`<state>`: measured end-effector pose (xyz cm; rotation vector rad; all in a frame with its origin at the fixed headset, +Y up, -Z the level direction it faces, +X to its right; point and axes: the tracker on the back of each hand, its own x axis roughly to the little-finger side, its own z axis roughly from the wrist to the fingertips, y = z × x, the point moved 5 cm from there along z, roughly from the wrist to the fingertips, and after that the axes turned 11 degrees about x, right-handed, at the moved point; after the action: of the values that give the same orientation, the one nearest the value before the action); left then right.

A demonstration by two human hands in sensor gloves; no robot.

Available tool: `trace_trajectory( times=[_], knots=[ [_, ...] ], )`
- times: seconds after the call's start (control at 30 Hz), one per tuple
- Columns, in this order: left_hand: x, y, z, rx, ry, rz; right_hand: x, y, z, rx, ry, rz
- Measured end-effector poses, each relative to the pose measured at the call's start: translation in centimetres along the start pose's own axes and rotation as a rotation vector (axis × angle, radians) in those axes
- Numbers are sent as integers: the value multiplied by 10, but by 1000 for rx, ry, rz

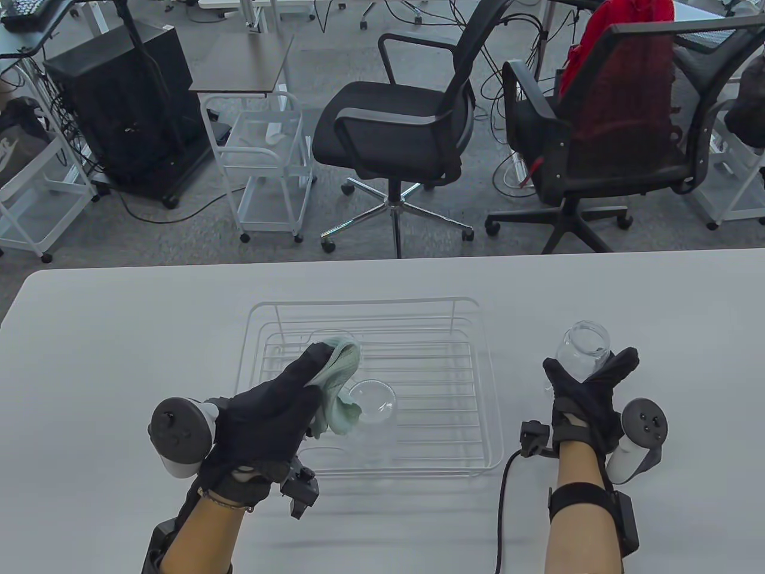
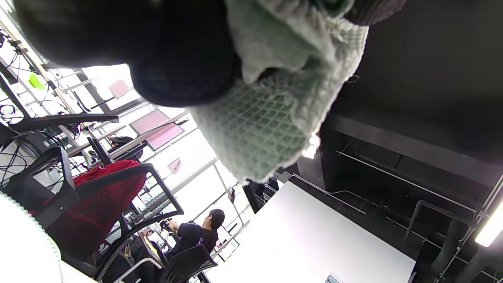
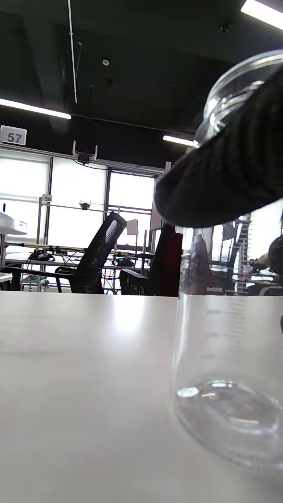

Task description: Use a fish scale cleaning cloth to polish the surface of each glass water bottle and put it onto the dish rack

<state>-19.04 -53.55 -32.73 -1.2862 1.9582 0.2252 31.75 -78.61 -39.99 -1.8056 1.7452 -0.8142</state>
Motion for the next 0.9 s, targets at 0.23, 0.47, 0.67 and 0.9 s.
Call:
trace_trajectory(
  times=[0.23,0.47,0.67,0.9],
  knots=[
    [-10,-8,5,40,-23,20,-55,-11,-6,-22,-153,65],
    [-20,-25,12,96,-32,99,-167,20,-75,-404,-304,486],
    [-28,-59,15,185,-53,142,-144,90,-169,-842,149,751],
    [-29,-110,14,332,-57,290,-116,109,-200,-885,177,649]
  ],
)
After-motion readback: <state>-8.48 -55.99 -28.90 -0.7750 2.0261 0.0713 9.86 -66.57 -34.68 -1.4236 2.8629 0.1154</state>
